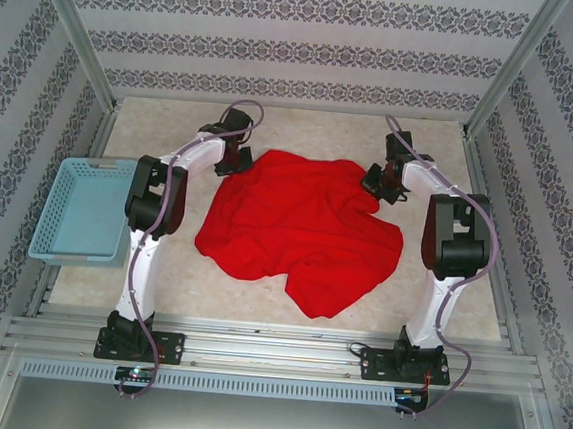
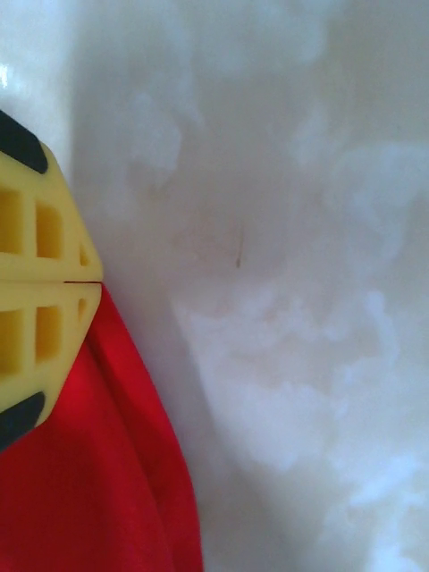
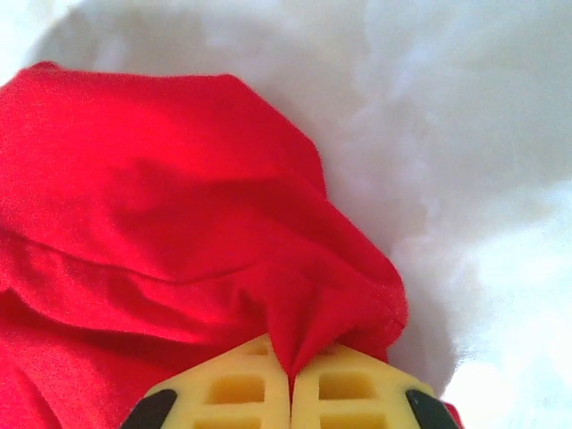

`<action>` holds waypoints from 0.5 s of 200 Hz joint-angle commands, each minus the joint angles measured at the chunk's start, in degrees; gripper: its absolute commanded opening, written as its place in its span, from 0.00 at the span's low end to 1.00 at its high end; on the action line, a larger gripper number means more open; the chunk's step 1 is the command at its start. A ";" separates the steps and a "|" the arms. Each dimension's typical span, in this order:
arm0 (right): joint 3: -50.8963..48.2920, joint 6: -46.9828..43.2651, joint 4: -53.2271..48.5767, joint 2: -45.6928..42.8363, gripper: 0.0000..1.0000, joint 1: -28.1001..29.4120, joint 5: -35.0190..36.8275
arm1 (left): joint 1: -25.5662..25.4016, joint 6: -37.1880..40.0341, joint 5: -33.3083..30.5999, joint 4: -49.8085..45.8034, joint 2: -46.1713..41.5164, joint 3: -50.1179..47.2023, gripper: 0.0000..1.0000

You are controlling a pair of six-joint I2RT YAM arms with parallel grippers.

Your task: Fold the inside-out t-shirt

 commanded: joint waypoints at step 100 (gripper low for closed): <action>3.71 -9.81 -5.86 -26.66 0.00 -0.98 9.57 | 8.29 -5.86 -2.81 10.98 -50.54 -34.05 0.00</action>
